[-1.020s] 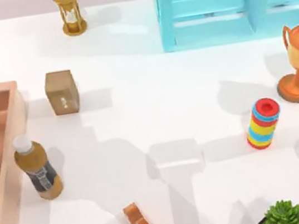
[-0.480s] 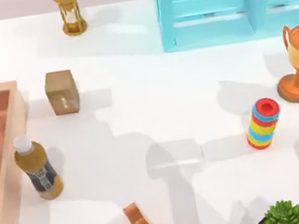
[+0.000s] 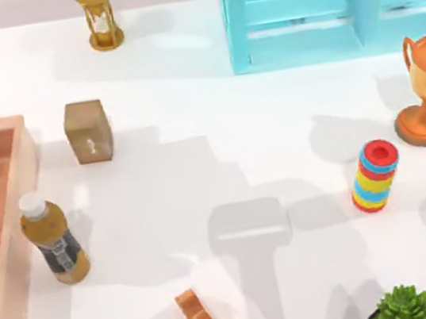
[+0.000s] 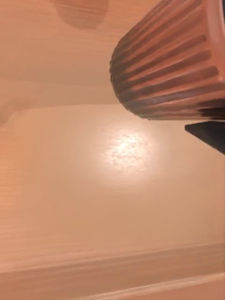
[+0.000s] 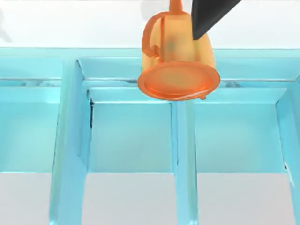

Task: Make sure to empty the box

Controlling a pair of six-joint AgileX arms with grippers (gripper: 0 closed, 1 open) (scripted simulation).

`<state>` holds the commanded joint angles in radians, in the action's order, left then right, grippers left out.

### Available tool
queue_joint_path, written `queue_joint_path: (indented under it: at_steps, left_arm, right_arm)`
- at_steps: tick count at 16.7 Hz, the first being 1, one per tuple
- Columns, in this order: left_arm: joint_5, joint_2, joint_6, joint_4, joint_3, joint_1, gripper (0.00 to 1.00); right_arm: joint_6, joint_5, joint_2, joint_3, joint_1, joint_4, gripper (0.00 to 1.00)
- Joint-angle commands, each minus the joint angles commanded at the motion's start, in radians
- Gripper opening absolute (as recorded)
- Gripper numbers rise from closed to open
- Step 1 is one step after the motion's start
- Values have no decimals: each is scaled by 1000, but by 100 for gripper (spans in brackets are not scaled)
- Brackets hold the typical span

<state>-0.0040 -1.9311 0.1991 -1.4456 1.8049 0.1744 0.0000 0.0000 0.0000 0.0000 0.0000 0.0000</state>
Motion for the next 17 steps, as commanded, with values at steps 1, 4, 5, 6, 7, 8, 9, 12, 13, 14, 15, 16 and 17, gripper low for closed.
queue_joint_path:
  at_steps: [1, 4, 5, 6, 7, 8, 9, 12, 13, 14, 15, 16, 17]
  left_arm:
    - [0, 3, 0, -22, 21, -1, 0]
    - [1, 6, -1, -43, 41, -3, 0]
    - [1, 6, -1, -43, 41, -3, 0]
    - [1, 6, -1, -43, 41, -3, 0]
    - [0, 0, 1, -41, 38, 1, 0]
    - [0, -2, -1, -40, 39, -1, 0]
    - [0, -9, -11, -39, 43, -12, 0]
    - [0, -63, -104, -27, 67, -105, 0]
    - [2, -85, -153, -20, 76, -156, 0]
    - [5, -108, -205, -13, 87, -211, 0]
    - [9, -132, -256, -6, 100, -266, 0]
    - [12, -155, -304, 1, 111, -319, 0]
    - [13, -179, -353, 11, 121, -373, 0]
  right_arm:
    - [0, 0, 0, 0, 0, 0, 100]
    - [0, 0, 0, 0, 0, 0, 100]
    - [0, 0, 0, 0, 0, 0, 100]
    - [0, 0, 0, 0, 0, 0, 100]
    - [0, 0, 0, 0, 0, 0, 100]
    - [0, 0, 0, 0, 0, 0, 100]
    - [0, 0, 0, 0, 0, 0, 100]
    - [0, 0, 0, 0, 0, 0, 100]
    - [0, 0, 0, 0, 0, 0, 100]
    - [0, 0, 0, 0, 0, 0, 100]
    - [0, 0, 0, 0, 0, 0, 100]
    - [0, 0, 0, 0, 0, 0, 100]
    - [0, 0, 0, 0, 0, 0, 100]
